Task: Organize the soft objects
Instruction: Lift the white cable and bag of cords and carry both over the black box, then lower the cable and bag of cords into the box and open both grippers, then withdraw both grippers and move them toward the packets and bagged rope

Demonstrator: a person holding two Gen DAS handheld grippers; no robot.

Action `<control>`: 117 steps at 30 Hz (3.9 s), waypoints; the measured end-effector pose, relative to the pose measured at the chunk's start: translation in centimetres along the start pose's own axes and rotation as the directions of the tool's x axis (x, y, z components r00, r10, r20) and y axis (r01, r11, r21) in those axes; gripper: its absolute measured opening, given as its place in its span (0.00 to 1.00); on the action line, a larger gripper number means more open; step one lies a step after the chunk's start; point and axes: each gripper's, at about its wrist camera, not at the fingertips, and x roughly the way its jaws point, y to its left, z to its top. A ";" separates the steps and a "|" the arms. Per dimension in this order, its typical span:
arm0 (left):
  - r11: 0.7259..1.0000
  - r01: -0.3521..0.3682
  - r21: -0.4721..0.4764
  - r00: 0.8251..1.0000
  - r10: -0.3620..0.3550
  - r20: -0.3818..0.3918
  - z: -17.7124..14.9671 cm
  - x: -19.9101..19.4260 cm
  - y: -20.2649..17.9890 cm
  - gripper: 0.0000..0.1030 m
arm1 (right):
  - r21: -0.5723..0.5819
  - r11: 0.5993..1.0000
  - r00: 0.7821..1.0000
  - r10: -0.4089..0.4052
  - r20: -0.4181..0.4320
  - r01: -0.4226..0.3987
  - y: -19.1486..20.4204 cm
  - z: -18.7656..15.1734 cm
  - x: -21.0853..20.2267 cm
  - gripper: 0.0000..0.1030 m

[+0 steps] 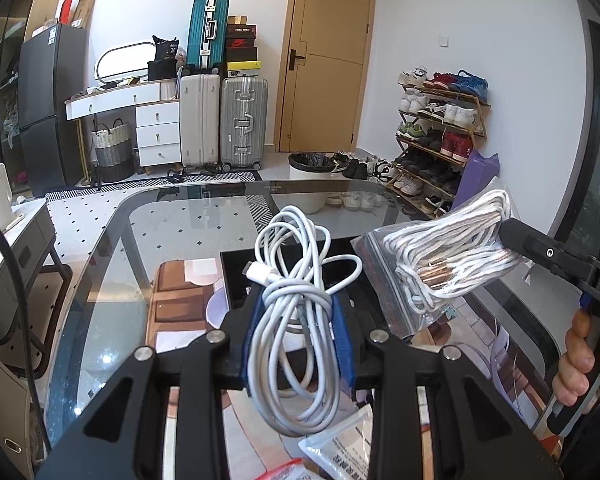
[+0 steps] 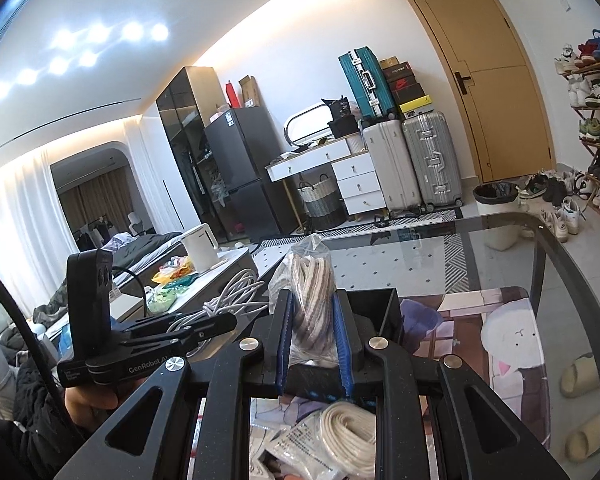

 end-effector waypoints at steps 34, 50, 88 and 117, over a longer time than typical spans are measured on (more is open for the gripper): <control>0.997 -0.044 0.062 0.996 0.049 -0.078 0.5 7.0 -0.2 0.30 | -0.020 0.998 0.981 -0.056 -0.185 0.053 -2.3 -0.6 10.6 0.19; 0.997 -0.028 0.073 0.994 0.036 -0.107 0.2 7.6 0.0 0.30 | -0.095 0.985 0.940 -0.163 -0.299 0.141 -2.1 -2.1 13.4 0.19; 0.998 -0.054 0.028 0.997 0.056 -0.059 -2.3 0.7 1.0 1.00 | -0.128 0.982 0.942 -0.169 -0.289 0.137 -2.6 -5.4 5.9 0.99; 0.995 -0.099 0.034 0.981 0.103 -0.165 -7.8 -1.5 1.0 1.00 | -0.116 0.986 0.915 -0.153 -0.373 0.117 -3.6 -7.4 6.0 0.99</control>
